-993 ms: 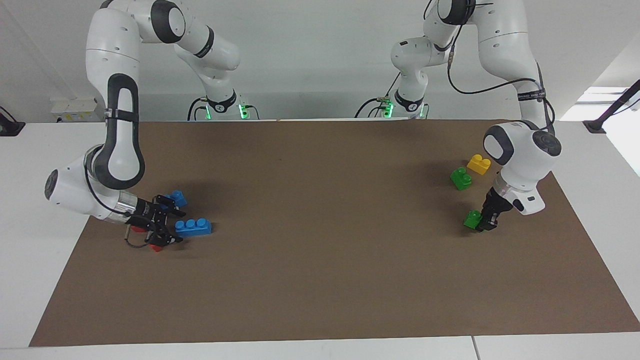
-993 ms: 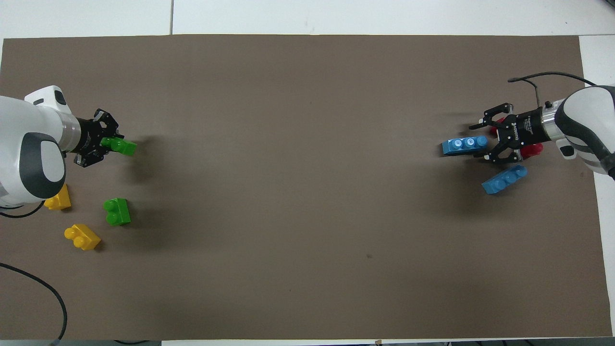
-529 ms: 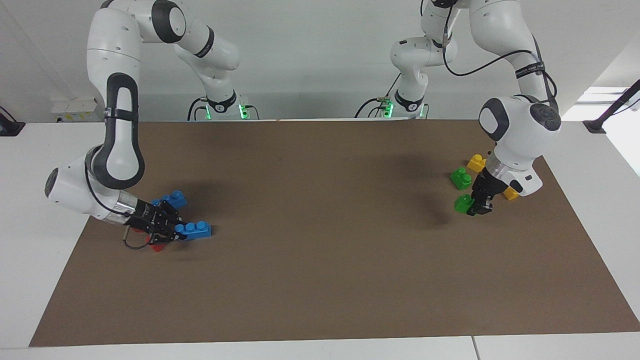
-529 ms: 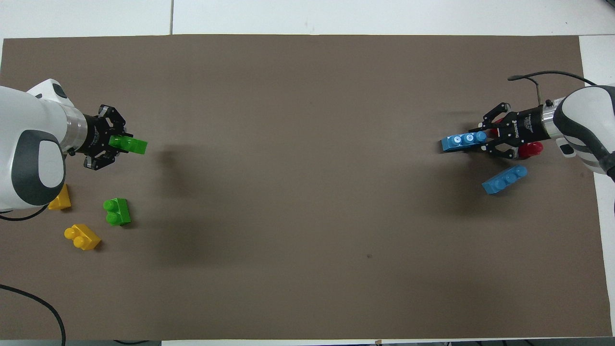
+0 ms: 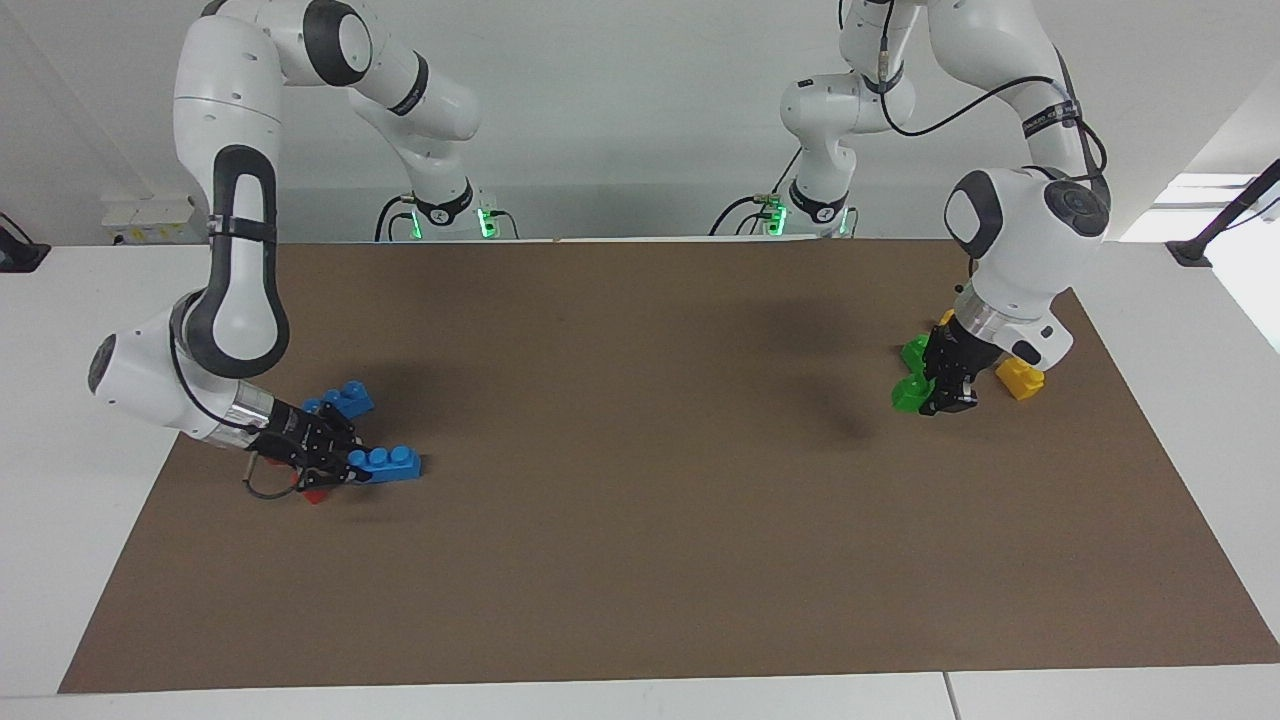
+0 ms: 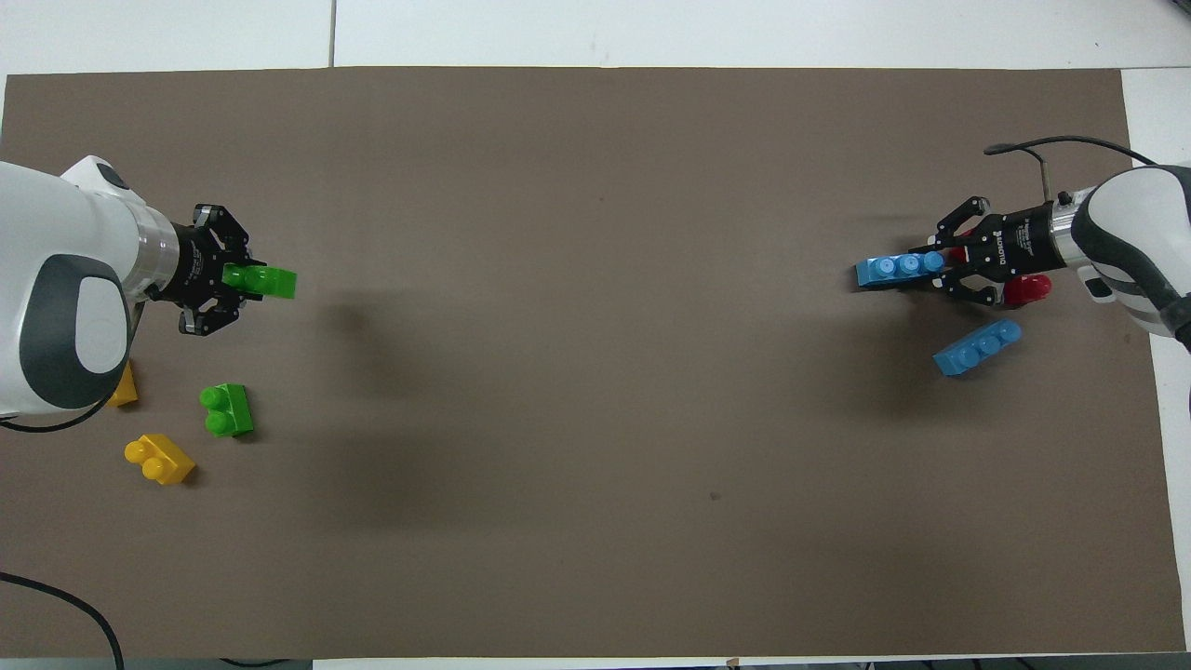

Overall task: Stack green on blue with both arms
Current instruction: 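Lift the green brick with the left gripper while the right gripper carries the blue brick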

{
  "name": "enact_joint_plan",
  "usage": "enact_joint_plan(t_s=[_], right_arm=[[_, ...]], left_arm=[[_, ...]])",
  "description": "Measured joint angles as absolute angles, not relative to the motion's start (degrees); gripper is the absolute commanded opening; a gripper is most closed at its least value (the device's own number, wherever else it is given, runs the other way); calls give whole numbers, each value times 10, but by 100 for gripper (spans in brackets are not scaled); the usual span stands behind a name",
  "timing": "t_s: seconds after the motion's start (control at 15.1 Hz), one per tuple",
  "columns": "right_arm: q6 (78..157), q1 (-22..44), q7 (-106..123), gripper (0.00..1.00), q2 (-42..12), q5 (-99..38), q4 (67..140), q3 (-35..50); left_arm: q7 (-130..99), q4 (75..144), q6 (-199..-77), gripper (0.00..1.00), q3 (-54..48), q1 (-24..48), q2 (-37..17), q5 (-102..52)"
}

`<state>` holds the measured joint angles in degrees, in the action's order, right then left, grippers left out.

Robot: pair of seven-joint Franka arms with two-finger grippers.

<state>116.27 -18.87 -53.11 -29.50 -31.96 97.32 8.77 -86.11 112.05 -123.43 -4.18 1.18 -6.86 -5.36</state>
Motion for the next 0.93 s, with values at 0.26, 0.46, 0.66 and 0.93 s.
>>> enact_joint_plan(t_s=[0.26, 0.46, 0.66, 0.93], right_arm=[[1163, -113, -621, 0, -281, -326, 938, 91], [1195, -42, -717, 0, -270, -346, 935, 92], [1220, 22, -778, 0, -262, -350, 935, 92], [1272, 100, -858, 0, -260, -365, 937, 93]], left_arm=[[-878, 1121, -1234, 0, -41, 12, -69, -54], [-879, 1121, -1233, 0, -41, 12, -69, -54], [-880, 1121, -1232, 0, -43, 14, -69, -54], [-911, 1121, -1227, 0, -43, 38, -68, -54]])
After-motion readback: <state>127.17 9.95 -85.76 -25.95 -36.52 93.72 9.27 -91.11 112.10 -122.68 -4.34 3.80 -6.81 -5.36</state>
